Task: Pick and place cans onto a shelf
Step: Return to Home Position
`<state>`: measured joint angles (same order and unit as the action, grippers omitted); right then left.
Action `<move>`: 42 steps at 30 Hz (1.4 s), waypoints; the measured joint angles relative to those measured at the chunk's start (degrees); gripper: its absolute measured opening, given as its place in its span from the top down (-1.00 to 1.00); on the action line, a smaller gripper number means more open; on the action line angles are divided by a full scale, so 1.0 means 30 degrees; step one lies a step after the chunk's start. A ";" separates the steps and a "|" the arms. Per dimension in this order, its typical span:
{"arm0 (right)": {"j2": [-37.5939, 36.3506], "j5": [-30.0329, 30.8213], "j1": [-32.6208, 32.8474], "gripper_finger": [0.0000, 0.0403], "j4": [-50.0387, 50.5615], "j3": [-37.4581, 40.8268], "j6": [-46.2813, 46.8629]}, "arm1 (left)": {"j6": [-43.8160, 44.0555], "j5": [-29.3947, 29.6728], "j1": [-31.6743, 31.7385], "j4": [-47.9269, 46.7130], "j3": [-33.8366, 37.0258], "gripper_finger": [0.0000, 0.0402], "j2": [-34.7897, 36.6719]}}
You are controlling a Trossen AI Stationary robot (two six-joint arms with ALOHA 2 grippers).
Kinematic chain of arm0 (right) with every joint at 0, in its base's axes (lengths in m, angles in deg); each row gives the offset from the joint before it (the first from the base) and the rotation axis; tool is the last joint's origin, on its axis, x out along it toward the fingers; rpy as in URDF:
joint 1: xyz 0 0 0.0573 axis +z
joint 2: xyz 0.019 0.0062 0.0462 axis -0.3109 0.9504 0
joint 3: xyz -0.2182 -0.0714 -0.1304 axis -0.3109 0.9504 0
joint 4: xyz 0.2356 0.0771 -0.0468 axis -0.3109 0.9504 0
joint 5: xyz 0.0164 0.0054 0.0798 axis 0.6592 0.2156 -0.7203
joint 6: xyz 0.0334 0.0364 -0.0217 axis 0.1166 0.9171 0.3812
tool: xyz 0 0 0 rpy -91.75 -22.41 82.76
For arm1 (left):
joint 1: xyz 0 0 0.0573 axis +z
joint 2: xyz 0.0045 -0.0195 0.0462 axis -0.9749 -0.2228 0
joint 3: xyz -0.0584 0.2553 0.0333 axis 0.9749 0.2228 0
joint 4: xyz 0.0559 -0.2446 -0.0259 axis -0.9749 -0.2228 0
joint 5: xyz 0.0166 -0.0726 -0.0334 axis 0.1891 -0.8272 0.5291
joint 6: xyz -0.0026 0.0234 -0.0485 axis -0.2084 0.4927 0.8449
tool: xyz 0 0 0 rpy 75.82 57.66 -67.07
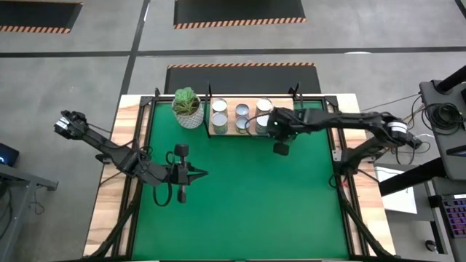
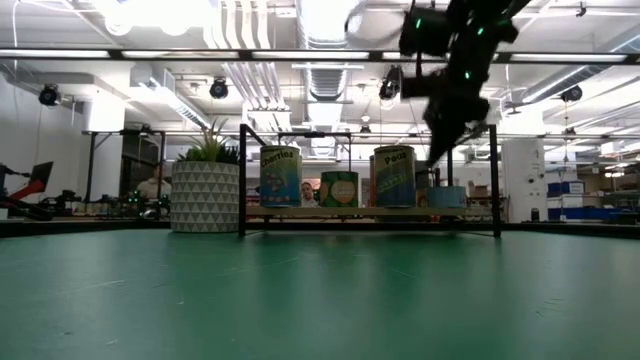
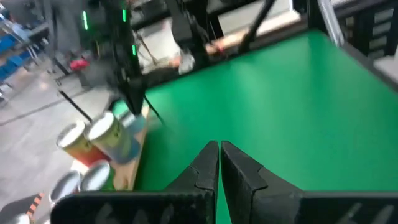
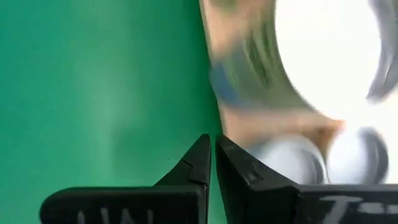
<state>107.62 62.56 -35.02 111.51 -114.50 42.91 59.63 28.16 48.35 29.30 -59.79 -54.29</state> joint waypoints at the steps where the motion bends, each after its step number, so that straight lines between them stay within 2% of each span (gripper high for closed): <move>1: -0.0508 -0.0042 0.0473 0.94 -0.0978 0.0295 0.0404 | 0.0139 -0.0051 0.0000 -0.0340 0.0140 1.00 0.0085; 4: -0.2192 -0.0116 0.2252 0.94 -0.3725 0.1645 0.1024 | 0.0419 -0.0124 0.0000 -0.0661 0.1095 1.00 0.0825; 7: -0.3943 -0.0121 0.4268 0.94 -0.8285 0.3703 0.0475 | 0.0426 -0.0109 0.0021 0.0328 0.2421 1.00 0.2503; 11: -0.6028 -0.0181 0.6865 0.94 -1.4885 0.6606 -0.1740 | 0.0406 -0.1113 0.0025 0.0711 0.3788 1.00 0.5756; 15: -0.7676 -0.0117 0.8669 0.94 -1.9541 0.8941 -0.4018 | 0.0454 -0.2741 0.0022 0.0825 0.5005 1.00 0.9507; 20: -0.9952 -0.0445 0.9264 0.94 -2.0354 0.9879 -0.4688 | 0.1271 -0.3001 0.0024 0.0759 0.7128 1.00 1.3308; 25: -1.1726 -0.2937 0.9311 0.94 -2.0974 1.0853 -0.5185 | 0.1978 -0.2965 0.0029 0.1114 0.9495 1.00 1.6235; 32: -1.3608 -0.2977 0.9287 0.94 -2.1779 1.2633 -0.5382 | 0.2793 -0.2913 0.0029 0.1561 1.1541 1.00 1.9443; 35: -1.4272 -0.2976 0.9164 0.94 -2.2916 1.3587 -0.5706 | 0.2406 -0.2856 0.0029 0.1679 1.2092 1.00 2.0494; 42: -1.5599 -0.3159 0.7752 0.94 -2.4593 1.5751 -0.5766 | 0.1736 -0.0774 0.0364 0.3034 1.2749 1.00 2.0355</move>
<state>60.83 53.09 -11.76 37.73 -67.24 25.61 64.84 25.83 49.44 38.40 -21.54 6.78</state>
